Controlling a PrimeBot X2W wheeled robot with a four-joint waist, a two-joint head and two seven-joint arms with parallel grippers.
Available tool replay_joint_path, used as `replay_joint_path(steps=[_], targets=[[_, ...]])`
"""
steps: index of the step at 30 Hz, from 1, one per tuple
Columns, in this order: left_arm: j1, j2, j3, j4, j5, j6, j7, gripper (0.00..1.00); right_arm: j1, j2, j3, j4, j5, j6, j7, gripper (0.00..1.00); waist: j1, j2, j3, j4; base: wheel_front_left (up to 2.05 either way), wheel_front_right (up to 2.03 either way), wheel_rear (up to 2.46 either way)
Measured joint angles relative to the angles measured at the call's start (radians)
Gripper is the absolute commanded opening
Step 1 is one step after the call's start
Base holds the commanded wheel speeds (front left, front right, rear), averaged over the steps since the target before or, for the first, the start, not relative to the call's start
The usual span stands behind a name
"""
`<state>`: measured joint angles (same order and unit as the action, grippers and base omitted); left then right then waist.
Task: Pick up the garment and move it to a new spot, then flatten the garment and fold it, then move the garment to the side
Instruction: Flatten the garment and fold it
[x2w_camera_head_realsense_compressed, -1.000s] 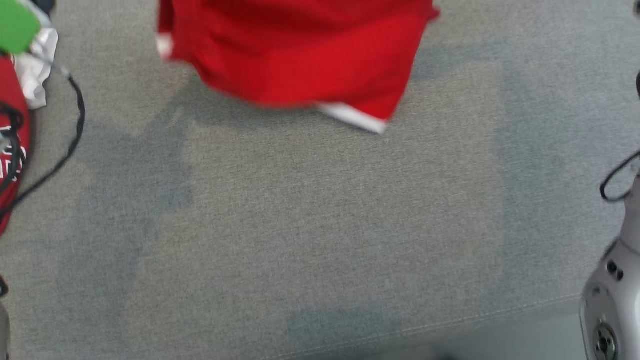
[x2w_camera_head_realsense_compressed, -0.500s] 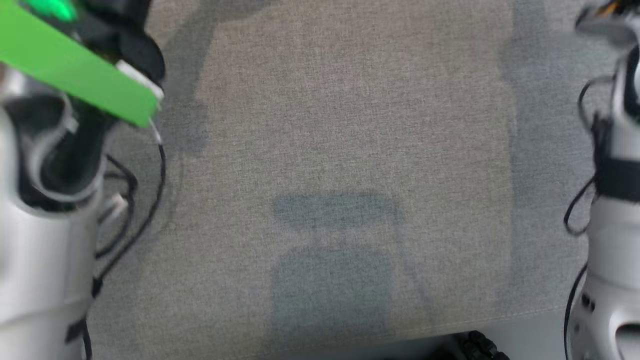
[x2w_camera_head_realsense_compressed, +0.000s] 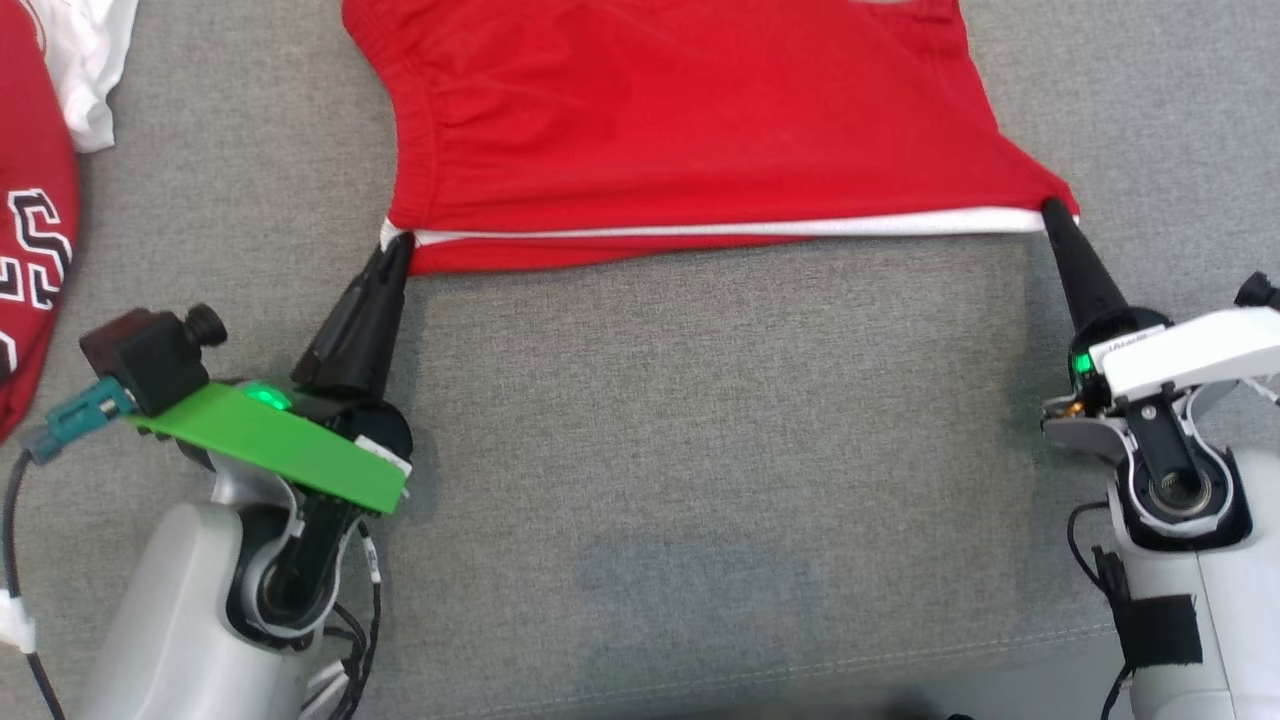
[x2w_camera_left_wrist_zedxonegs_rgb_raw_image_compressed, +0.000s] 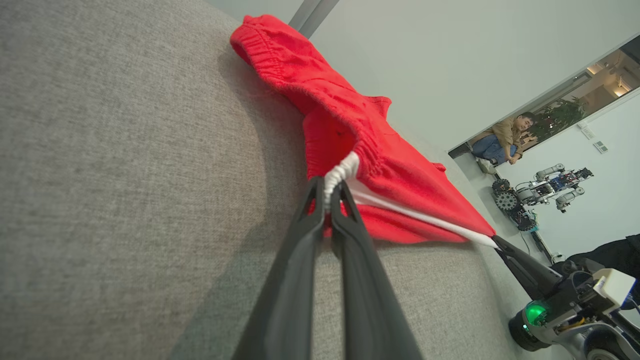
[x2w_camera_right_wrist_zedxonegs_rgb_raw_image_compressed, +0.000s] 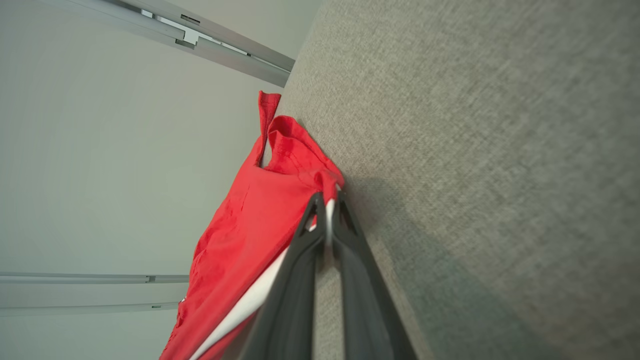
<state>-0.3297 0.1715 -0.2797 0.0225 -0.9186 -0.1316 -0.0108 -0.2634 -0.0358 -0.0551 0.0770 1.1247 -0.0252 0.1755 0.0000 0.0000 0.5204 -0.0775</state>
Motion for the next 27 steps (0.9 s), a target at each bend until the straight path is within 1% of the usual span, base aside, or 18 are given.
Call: replay_joint_path(steps=[2, 4, 7, 9, 12, 16, 17, 19, 21, 22, 24, 27], targets=[[0.029, -0.003, -0.018, 0.001, 0.000, 0.000, -0.030, 0.00, 0.038, 0.000, -0.004, 0.010, 0.001, 0.017, -0.001, 0.00, 0.0000, 0.0000, -0.026, 0.002, 0.00, 0.00, 0.00], [0.063, -0.005, -0.041, 0.002, 0.001, 0.000, -0.056, 0.00, 0.077, 0.002, -0.012, 0.015, 0.002, 0.020, -0.003, 0.00, 0.0000, 0.0000, -0.052, 0.004, 0.00, 0.00, 0.00], [0.124, -0.012, -0.076, 0.007, 0.003, 0.000, -0.095, 0.00, 0.140, -0.004, -0.021, 0.024, 0.000, 0.037, -0.008, 0.00, 0.0000, 0.0000, -0.090, 0.009, 0.00, 0.00, 0.00], [0.160, -0.011, -0.104, 0.017, 0.009, 0.000, -0.121, 0.00, 0.184, -0.020, -0.022, 0.028, -0.019, 0.044, -0.008, 0.00, 0.0000, 0.0000, -0.116, 0.013, 0.00, 0.00, 0.00], [0.200, -0.011, -0.134, 0.037, 0.011, 0.000, -0.151, 0.00, 0.239, -0.039, -0.022, 0.038, -0.058, 0.051, -0.024, 0.00, 0.0000, 0.0000, -0.152, 0.021, 0.00, 0.00, 0.00], [0.231, -0.012, -0.145, 0.066, 0.002, -0.001, -0.179, 0.00, 0.264, -0.041, -0.002, 0.049, -0.091, 0.052, -0.035, 0.00, 0.0000, 0.0000, -0.183, 0.029, 0.00, 0.00, 0.00], [0.244, -0.008, -0.148, 0.082, -0.001, 0.000, -0.190, 0.00, 0.273, -0.041, 0.014, 0.050, -0.108, 0.060, -0.037, 0.00, 0.0000, 0.0000, -0.201, 0.034, 0.00, 0.00, 0.00], [0.246, -0.005, -0.151, 0.093, -0.001, 0.000, -0.190, 0.00, 0.274, -0.042, 0.022, 0.051, -0.118, 0.061, -0.045, 0.00, 0.0000, 0.0001, -0.209, 0.036, 0.00, 0.00, 0.00], [0.251, -0.001, -0.158, 0.108, -0.003, 0.000, -0.197, 0.09, 0.276, -0.042, 0.033, 0.054, -0.138, 0.068, -0.053, 0.00, 0.0000, 0.0000, -0.224, 0.041, 0.00, 0.00, 0.00], [0.252, -0.001, -0.164, 0.113, -0.011, 0.000, -0.198, 0.11, 0.277, -0.042, 0.035, 0.054, -0.143, 0.068, -0.057, 0.00, 0.0000, 0.0000, -0.230, 0.042, 0.00, 0.00, 0.00], [0.252, -0.004, -0.181, 0.126, -0.021, 0.000, -0.199, 0.20, 0.281, -0.044, 0.035, 0.054, -0.153, 0.068, -0.068, 0.00, 0.0000, 0.0000, -0.240, 0.045, 0.00, 0.00, 0.00], [0.252, -0.009, -0.205, 0.135, -0.030, 0.000, -0.207, 0.26, 0.298, -0.055, 0.034, 0.054, -0.163, 0.068, -0.075, 0.00, -0.0001, 0.0000, -0.250, 0.050, 0.00, 0.00, 0.00]])
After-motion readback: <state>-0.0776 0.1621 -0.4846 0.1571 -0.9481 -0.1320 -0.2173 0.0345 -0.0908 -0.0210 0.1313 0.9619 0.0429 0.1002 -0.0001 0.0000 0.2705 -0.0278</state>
